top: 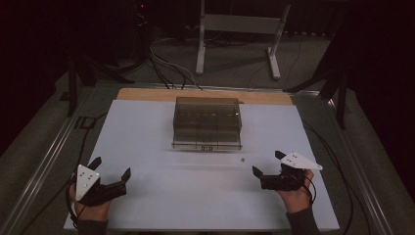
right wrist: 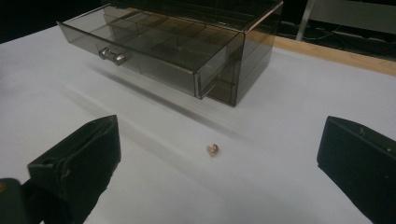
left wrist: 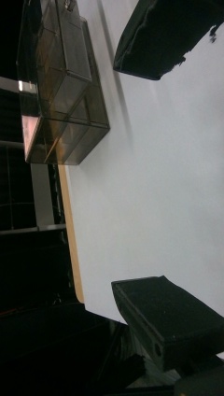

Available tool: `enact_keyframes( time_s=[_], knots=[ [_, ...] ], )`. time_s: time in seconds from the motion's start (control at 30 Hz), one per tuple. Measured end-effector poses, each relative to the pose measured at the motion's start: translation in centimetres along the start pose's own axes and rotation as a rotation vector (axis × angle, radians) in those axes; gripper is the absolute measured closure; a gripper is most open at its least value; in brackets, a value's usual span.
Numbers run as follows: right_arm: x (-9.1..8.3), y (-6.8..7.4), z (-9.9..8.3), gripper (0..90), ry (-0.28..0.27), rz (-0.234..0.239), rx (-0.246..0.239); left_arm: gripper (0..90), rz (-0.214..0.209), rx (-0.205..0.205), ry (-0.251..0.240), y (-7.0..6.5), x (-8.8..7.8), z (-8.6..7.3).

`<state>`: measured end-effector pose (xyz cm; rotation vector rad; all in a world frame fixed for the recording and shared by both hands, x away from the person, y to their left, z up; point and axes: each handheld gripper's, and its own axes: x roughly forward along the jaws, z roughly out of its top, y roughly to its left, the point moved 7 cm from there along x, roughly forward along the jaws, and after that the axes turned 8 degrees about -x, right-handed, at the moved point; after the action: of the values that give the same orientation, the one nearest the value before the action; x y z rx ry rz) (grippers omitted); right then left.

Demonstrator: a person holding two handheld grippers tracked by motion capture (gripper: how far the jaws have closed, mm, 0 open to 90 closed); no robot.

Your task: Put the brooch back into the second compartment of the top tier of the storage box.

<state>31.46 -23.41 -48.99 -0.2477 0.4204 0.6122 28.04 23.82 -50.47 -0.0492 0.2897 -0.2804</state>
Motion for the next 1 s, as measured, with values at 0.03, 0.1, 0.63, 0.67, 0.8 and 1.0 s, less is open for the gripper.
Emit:
enact_keyframes(
  time_s=[0.03, 0.1, 0.63, 0.67, 0.8, 1.0],
  knots=[
    [0.3, -0.1, 0.1, 0.2, 0.014, -0.004, 0.000, 0.3, 0.002, 0.002, 0.001, 0.0, 0.0, 0.0],
    [0.7, -0.2, 0.1, 0.2, 0.041, -0.006, 0.000, 0.3, 0.004, 0.006, -0.001, -0.1, 0.0, 0.0],
    [3.2, -0.7, 0.4, 0.8, 0.116, -0.001, -0.022, 0.3, 0.008, 0.013, -0.006, -0.2, 0.0, 0.0],
    [3.3, -0.7, 0.4, 0.8, 0.120, -0.002, -0.023, 0.3, 0.009, 0.011, -0.007, -0.2, 0.0, 0.0],
    [3.8, -0.7, 0.2, 0.8, 0.141, 0.007, -0.013, 0.3, 0.009, 0.006, -0.006, -0.2, 0.0, -0.1],
    [4.8, -0.8, -0.2, 2.7, 0.186, 0.019, -0.014, 0.3, 0.008, 0.007, -0.005, -0.2, 0.0, -0.1]
  ],
)
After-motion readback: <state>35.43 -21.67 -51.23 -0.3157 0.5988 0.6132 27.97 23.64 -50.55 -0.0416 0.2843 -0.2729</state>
